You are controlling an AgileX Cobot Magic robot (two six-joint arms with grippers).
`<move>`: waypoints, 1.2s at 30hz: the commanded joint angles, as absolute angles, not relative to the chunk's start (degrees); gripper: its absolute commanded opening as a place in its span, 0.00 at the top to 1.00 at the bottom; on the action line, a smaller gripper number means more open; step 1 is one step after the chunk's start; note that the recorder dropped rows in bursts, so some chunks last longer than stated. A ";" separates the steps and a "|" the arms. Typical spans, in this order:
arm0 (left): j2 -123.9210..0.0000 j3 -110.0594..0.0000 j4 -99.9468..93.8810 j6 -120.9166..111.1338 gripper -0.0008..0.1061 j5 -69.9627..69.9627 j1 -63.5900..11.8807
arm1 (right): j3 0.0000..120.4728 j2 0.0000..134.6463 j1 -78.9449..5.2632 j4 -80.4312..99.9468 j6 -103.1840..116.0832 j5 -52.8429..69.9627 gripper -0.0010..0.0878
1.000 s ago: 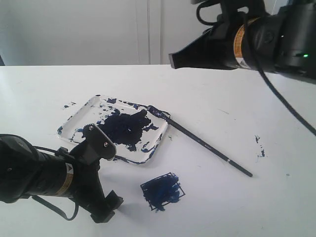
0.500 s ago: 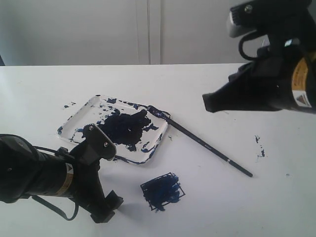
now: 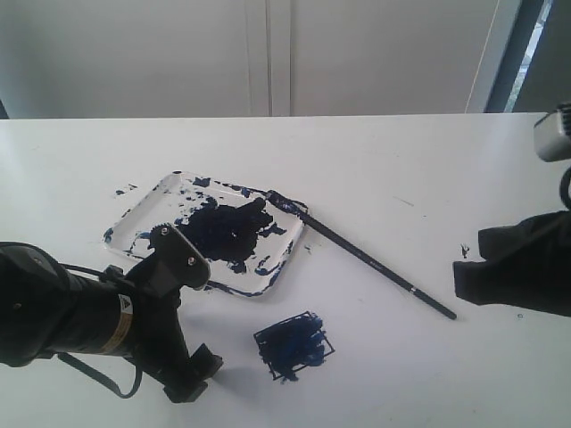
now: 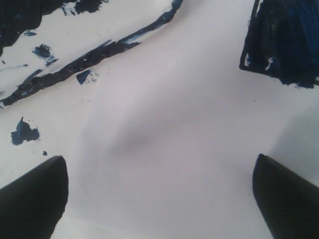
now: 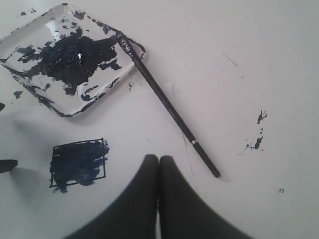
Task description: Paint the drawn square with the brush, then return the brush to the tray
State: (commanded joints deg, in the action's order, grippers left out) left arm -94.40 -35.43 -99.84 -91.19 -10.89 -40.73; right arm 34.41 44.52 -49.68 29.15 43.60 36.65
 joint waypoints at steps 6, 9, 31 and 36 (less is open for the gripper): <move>-94.40 -35.43 -99.84 -91.19 0.05 -10.89 -40.73 | 34.41 44.52 -49.68 30.43 43.60 36.65 0.99; -94.40 -35.43 -99.84 -91.19 0.05 -10.89 -40.73 | 34.41 44.52 -49.68 33.71 43.60 36.24 0.99; -94.40 -35.43 -99.84 -91.21 0.05 -10.99 -40.73 | 9.15 12.93 -34.34 36.05 37.61 12.18 0.99; -94.40 -35.43 -99.84 -91.21 0.05 -10.99 -40.73 | 4.61 7.29 -28.40 35.86 38.47 11.15 0.99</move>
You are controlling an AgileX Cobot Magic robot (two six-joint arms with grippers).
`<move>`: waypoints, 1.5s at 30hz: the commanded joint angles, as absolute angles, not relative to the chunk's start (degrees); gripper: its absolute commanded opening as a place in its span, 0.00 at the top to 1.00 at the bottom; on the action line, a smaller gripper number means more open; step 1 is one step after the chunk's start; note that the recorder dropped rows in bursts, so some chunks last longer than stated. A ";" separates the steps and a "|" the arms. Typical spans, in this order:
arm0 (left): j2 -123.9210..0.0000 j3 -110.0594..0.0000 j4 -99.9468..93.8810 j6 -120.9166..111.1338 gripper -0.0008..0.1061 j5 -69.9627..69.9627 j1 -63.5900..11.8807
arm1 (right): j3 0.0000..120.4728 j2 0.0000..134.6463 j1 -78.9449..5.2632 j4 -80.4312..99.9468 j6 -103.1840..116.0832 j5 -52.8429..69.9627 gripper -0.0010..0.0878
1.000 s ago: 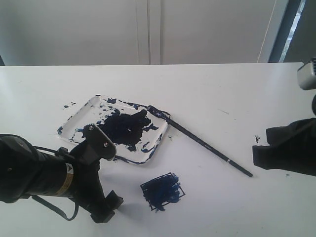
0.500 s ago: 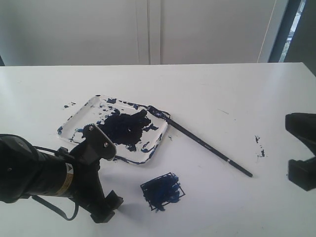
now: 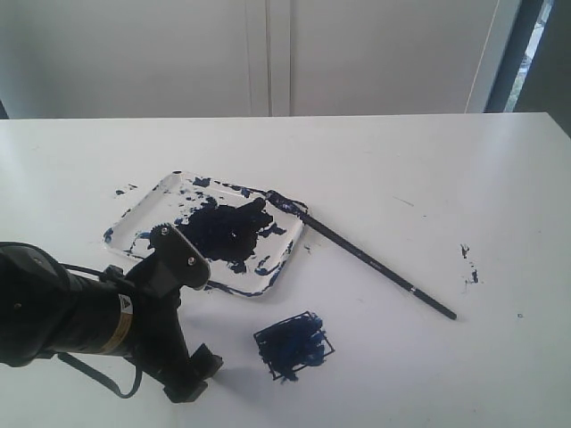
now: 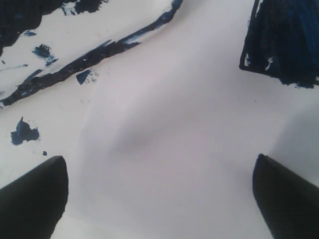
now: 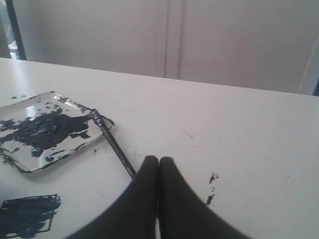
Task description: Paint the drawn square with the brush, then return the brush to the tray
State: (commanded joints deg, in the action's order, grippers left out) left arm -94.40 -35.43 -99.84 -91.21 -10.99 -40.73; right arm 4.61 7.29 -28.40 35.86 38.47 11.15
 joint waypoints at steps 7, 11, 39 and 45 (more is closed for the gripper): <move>-94.40 -35.43 -99.84 -91.21 0.05 -10.99 -40.73 | 0.00 1.42 -18.76 35.86 38.80 0.00 0.99; -94.40 -35.43 -99.84 -91.21 0.05 -10.99 -40.73 | 0.00 0.00 -14.04 35.86 39.09 0.00 0.99; -94.40 -35.43 -99.84 -91.21 0.05 -10.99 -40.73 | 0.00 0.00 -9.10 35.86 36.67 5.06 0.99; -94.40 -35.43 -99.84 -91.21 0.05 -10.99 -40.73 | 0.00 0.00 -9.35 25.76 24.30 6.27 0.99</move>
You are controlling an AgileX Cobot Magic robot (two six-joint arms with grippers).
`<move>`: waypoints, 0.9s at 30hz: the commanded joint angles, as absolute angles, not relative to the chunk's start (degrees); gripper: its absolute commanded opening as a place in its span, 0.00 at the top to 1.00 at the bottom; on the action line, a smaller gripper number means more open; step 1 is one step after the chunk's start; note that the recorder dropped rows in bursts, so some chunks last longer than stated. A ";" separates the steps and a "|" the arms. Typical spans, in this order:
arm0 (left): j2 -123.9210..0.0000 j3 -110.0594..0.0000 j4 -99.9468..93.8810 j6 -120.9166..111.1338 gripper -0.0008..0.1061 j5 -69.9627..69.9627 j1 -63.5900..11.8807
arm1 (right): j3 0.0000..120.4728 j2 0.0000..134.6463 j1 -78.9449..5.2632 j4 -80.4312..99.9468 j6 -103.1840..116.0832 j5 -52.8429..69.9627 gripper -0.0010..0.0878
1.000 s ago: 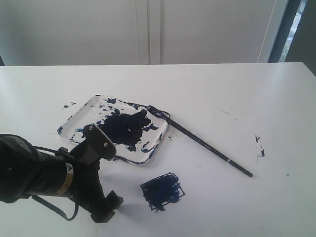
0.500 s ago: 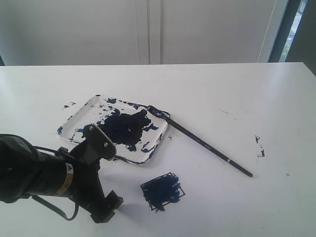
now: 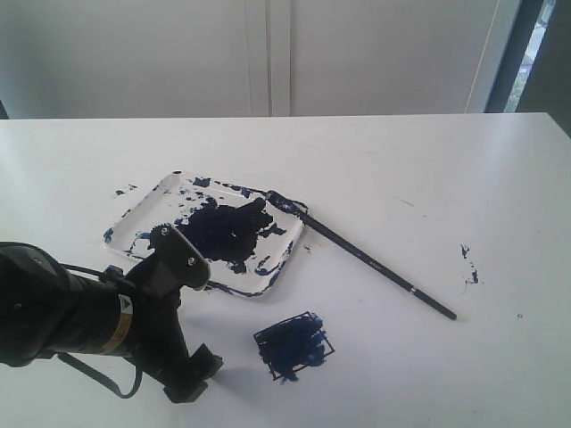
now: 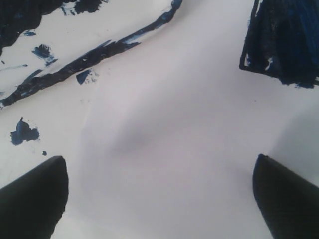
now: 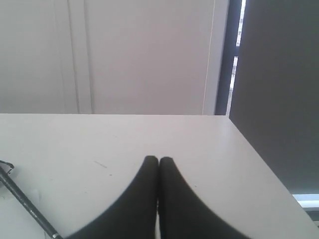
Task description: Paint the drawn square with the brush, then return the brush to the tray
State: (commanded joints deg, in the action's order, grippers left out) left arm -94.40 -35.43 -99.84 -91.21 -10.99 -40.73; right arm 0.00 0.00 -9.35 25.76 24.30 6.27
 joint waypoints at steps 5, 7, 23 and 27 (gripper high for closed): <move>-94.40 -35.43 -99.84 -91.21 0.05 -10.99 -40.73 | 0.00 0.00 -9.35 -1.14 -7.44 11.34 0.99; -94.40 -35.43 -99.84 -91.21 0.05 -10.99 -40.73 | 0.00 0.00 -9.35 -10.91 -18.27 13.96 0.99; -94.40 -35.43 -99.84 -91.21 0.05 -10.99 -40.73 | 0.00 0.00 -9.35 8.07 10.07 16.29 0.99; -94.40 -35.43 -99.84 -91.21 0.05 -10.99 -40.73 | 0.00 0.00 -9.35 7.18 8.64 15.57 0.99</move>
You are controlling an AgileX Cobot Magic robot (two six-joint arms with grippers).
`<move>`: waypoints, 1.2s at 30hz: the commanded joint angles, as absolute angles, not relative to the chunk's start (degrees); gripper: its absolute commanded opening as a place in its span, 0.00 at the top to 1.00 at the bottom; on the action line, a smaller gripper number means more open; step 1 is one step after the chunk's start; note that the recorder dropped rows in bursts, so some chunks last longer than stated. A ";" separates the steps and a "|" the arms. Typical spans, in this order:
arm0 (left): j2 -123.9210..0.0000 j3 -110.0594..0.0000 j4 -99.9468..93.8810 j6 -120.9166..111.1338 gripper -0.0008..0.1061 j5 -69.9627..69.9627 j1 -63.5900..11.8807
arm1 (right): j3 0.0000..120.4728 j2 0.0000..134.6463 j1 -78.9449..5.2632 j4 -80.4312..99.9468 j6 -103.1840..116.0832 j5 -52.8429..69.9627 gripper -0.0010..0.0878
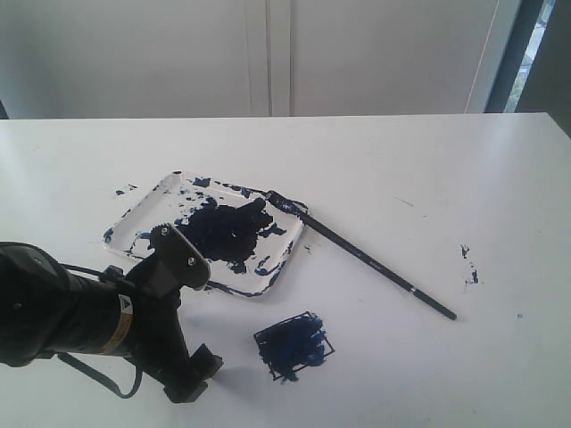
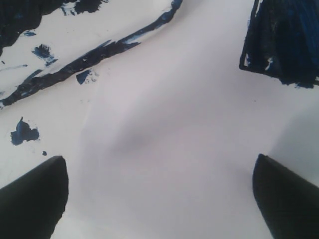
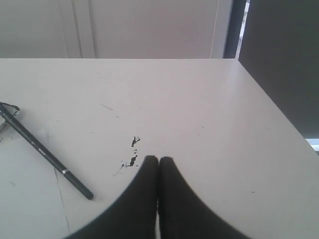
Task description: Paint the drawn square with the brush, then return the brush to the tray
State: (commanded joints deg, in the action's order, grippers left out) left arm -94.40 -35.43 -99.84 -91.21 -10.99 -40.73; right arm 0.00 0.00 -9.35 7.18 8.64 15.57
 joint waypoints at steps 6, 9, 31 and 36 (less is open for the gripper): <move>-94.40 -35.43 -99.84 -91.21 0.05 -10.99 -40.73 | 0.00 0.00 -9.35 2.77 1.30 15.10 0.99; -94.40 -35.43 -99.84 -91.21 0.05 -10.99 -40.73 | 0.00 0.00 -9.35 1.91 3.40 15.10 0.99; -94.40 -35.43 -99.84 -91.21 0.05 -10.99 -40.73 | 0.00 0.00 -9.35 1.91 3.40 15.10 0.99; -94.40 -35.43 -99.84 -91.21 0.05 -10.99 -40.73 | 0.00 0.00 -9.35 1.91 3.40 15.10 0.99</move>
